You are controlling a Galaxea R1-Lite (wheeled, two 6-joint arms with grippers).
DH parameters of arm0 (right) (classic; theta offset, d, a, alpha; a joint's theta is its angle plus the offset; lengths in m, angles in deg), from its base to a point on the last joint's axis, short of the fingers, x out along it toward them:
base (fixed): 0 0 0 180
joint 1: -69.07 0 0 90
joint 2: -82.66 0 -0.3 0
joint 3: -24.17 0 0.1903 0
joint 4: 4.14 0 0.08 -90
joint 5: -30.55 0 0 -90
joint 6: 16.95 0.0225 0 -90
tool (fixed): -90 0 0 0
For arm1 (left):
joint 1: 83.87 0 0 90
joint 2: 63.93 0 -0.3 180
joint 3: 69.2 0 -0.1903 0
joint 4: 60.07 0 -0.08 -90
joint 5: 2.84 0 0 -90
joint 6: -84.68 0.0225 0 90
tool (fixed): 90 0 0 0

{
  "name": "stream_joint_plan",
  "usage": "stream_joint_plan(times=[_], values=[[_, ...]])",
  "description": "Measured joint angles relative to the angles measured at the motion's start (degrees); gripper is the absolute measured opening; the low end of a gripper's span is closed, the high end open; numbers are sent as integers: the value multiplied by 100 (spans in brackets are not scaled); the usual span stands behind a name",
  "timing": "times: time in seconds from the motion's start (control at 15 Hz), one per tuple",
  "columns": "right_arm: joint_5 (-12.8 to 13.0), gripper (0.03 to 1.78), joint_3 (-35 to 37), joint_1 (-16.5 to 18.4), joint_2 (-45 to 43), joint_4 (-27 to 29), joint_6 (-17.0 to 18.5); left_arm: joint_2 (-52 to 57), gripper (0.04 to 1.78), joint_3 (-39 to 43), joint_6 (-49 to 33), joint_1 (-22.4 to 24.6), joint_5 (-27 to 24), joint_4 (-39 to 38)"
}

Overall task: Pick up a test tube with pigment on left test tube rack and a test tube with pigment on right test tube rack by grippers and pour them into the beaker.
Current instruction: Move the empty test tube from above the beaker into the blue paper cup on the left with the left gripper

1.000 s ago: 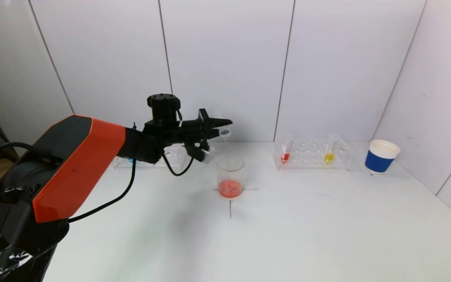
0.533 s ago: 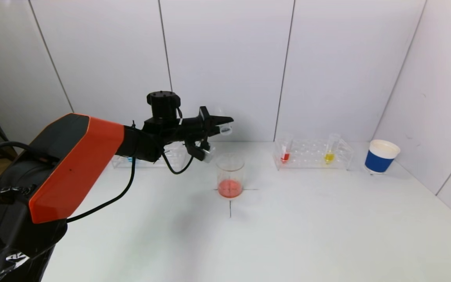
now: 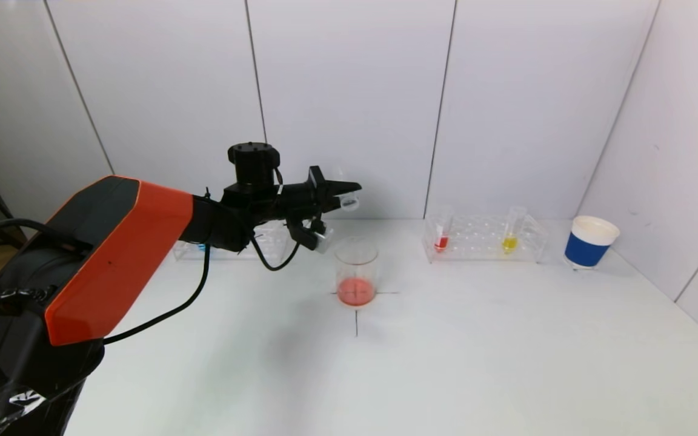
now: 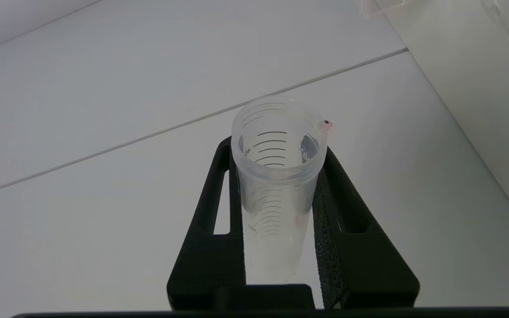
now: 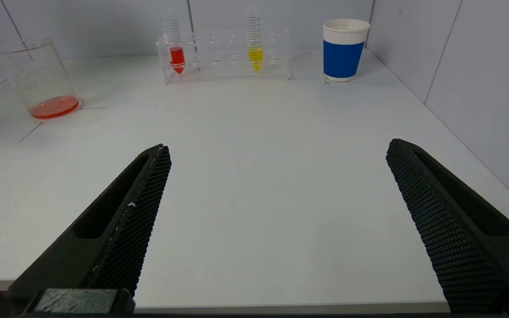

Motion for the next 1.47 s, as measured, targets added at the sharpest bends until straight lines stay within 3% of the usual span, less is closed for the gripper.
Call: stream_joint_plan(times=[0.4, 0.73, 0.87, 1.13, 1.47], values=[[0, 177, 0, 6, 0, 0, -2, 39, 46, 11, -135, -33, 112, 26], [-2, 177, 0, 0, 0, 2, -2, 568, 46, 351, -1380, -96, 700, 367], [0, 177, 0, 1, 0, 0, 0, 885, 46, 541, -2182, -116, 1201, 585], [0, 177, 0, 6, 0, 0, 0, 1375, 46, 519, -4341, -165, 2839, 703], [0, 177, 0, 1, 0, 0, -2, 2118, 46, 486, -6596, -169, 4357, 1563]])
